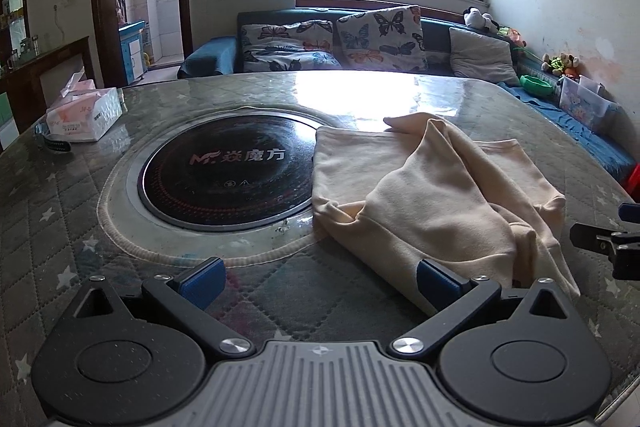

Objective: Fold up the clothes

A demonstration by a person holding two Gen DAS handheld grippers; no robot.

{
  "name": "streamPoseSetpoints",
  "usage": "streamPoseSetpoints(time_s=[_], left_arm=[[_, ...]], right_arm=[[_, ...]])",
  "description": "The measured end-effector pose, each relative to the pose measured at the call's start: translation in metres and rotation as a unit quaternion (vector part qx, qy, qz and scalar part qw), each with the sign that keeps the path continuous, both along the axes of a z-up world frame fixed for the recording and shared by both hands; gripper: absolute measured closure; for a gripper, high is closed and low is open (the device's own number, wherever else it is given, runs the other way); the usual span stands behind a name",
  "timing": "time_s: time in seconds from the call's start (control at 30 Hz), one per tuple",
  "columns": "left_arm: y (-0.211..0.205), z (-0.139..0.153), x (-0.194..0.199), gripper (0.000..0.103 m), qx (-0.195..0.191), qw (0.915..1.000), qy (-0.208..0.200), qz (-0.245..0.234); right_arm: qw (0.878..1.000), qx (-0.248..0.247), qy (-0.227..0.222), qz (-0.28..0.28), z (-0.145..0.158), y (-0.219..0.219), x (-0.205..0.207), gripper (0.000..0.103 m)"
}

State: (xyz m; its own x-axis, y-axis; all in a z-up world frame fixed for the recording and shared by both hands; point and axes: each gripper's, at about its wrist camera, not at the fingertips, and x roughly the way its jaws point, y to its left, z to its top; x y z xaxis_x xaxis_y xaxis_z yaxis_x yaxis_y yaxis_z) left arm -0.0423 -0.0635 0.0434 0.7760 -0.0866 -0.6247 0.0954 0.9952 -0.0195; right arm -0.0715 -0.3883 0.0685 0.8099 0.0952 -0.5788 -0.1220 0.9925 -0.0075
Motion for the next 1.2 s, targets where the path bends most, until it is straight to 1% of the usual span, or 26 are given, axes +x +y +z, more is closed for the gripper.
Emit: streamPoseSetpoints(time_s=[0.17,0.33,0.37,0.43,0.63,0.7,0.73,0.83,0.87,0.93,1.0,1.03,1.13,1.2], left_arm=[[-0.004,0.005,0.006,0.000,-0.003,0.9999,-0.003,-0.010],[-0.015,0.013,0.016,0.001,0.000,0.9994,-0.014,-0.030],[-0.018,0.015,0.018,0.001,-0.001,0.9993,-0.015,-0.035],[-0.025,0.018,0.025,0.003,0.000,0.9989,-0.017,-0.045],[-0.050,0.023,0.054,0.019,0.004,0.9970,-0.020,-0.075],[-0.058,0.024,0.066,0.025,0.002,0.9962,-0.020,-0.085],[-0.061,0.024,0.072,0.026,0.001,0.9958,-0.020,-0.089],[-0.071,0.024,0.092,0.034,-0.002,0.9954,-0.019,-0.094],[-0.073,0.023,0.099,0.037,-0.006,0.9953,-0.015,-0.095],[-0.076,0.021,0.116,0.042,-0.014,0.9953,-0.006,-0.096],[-0.078,0.017,0.131,0.053,-0.027,0.9948,0.007,-0.098],[-0.078,0.014,0.138,0.055,-0.035,0.9941,0.015,-0.101],[-0.080,0.007,0.155,0.058,-0.055,0.9916,0.034,-0.112],[-0.080,0.003,0.161,0.070,-0.069,0.9888,0.044,-0.125]], right_arm=[[1.000,-0.003,0.000,0.009,0.002,0.002,0.004,0.001],[1.000,-0.001,0.001,0.018,0.006,0.003,0.012,0.007],[1.000,-0.001,0.002,0.019,0.006,0.003,0.014,0.009],[1.000,0.001,0.002,0.022,0.008,0.003,0.019,0.010],[1.000,0.006,0.005,0.029,0.014,0.001,0.037,0.018],[0.999,0.009,0.008,0.035,0.015,0.001,0.044,0.023],[0.999,0.009,0.009,0.037,0.016,0.001,0.047,0.024],[0.999,0.008,0.013,0.043,0.017,0.001,0.058,0.030],[0.999,0.010,0.014,0.045,0.018,0.001,0.062,0.033],[0.999,0.014,0.016,0.049,0.019,0.000,0.071,0.035],[0.998,0.019,0.018,0.053,0.021,-0.001,0.079,0.037],[0.998,0.021,0.020,0.055,0.022,-0.001,0.084,0.037],[0.997,0.028,0.023,0.061,0.025,-0.003,0.097,0.043],[0.997,0.031,0.025,0.066,0.026,-0.003,0.107,0.045]])
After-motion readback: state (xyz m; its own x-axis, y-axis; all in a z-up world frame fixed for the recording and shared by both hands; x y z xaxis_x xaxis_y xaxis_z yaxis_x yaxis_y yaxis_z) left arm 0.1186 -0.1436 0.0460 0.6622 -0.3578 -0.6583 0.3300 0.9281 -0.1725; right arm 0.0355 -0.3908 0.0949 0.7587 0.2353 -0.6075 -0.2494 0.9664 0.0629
